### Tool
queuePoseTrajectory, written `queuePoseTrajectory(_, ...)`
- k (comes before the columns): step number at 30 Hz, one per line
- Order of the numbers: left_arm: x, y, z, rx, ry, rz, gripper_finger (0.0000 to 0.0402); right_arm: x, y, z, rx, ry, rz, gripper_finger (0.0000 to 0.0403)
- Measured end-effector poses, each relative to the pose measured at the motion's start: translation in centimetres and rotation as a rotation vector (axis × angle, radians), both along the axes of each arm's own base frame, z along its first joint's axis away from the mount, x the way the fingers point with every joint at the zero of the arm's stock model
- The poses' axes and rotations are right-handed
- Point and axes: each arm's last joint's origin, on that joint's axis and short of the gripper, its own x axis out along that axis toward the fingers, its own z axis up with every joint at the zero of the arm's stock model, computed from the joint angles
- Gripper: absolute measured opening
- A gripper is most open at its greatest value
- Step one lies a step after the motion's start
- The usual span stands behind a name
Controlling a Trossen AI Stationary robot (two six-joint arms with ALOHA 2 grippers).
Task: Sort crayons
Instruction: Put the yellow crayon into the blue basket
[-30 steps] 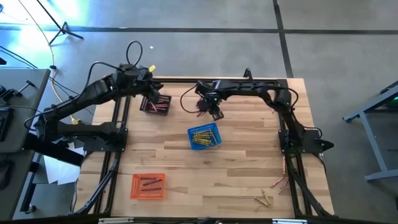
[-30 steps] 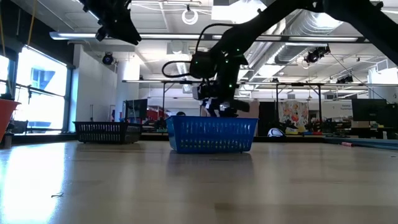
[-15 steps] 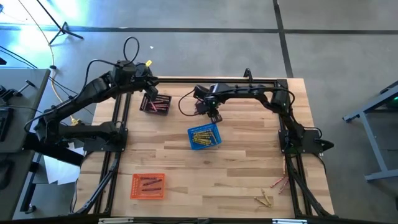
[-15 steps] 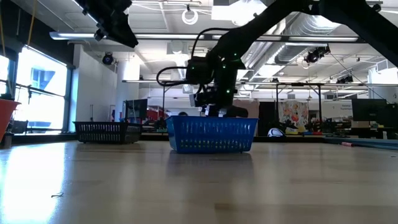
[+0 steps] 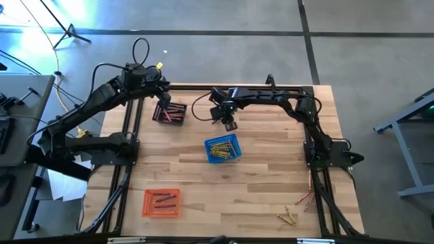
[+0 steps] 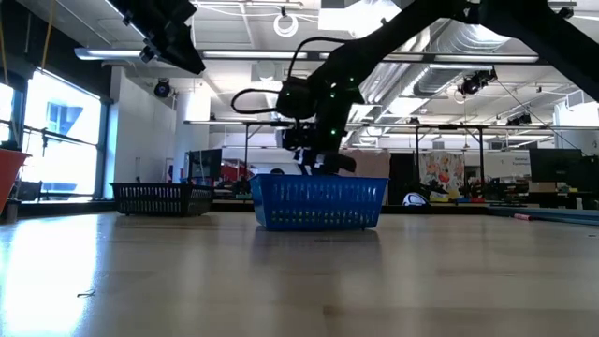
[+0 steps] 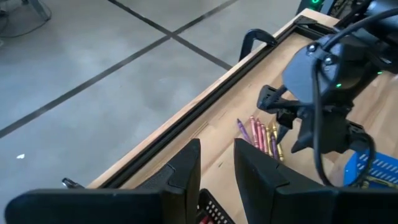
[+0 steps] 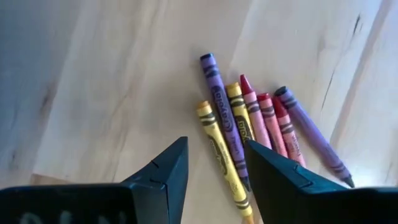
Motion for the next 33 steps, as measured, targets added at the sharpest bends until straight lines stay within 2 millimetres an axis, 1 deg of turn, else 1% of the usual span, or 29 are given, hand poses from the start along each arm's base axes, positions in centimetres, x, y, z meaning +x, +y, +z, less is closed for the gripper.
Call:
queuePoseTrajectory(12, -0.1, 0.1, 0.0, 0.012, 0.012, -0.026, 0.0085, 0.0, -0.5, -1.5, 0.057, 0.017, -0.017, 0.0144)
queuePoseTrajectory(15, -0.1, 0.1, 0.0, 0.012, 0.013, -0.028, 0.0085, 0.0, -0.5, -1.4, 0.062, 0.01, -0.016, 0.0144)
queuePoseTrajectory(18, -0.1, 0.1, 0.0, 0.012, 0.013, -0.028, 0.0085, 0.0, -0.5, -1.5, 0.078, 0.011, -0.051, 0.0144)
queuePoseTrajectory(25, -0.1, 0.1, 0.0, 0.011, 0.014, -0.029, 0.0085, -0.5, -0.5, -1.6, 0.114, 0.045, -0.054, 0.0143)
queuePoseTrajectory(33, -0.1, 0.1, -0.1, 0.008, 0.018, -0.029, 0.0085, -0.9, -0.8, -1.6, 0.166, 0.06, -0.058, 0.0124)
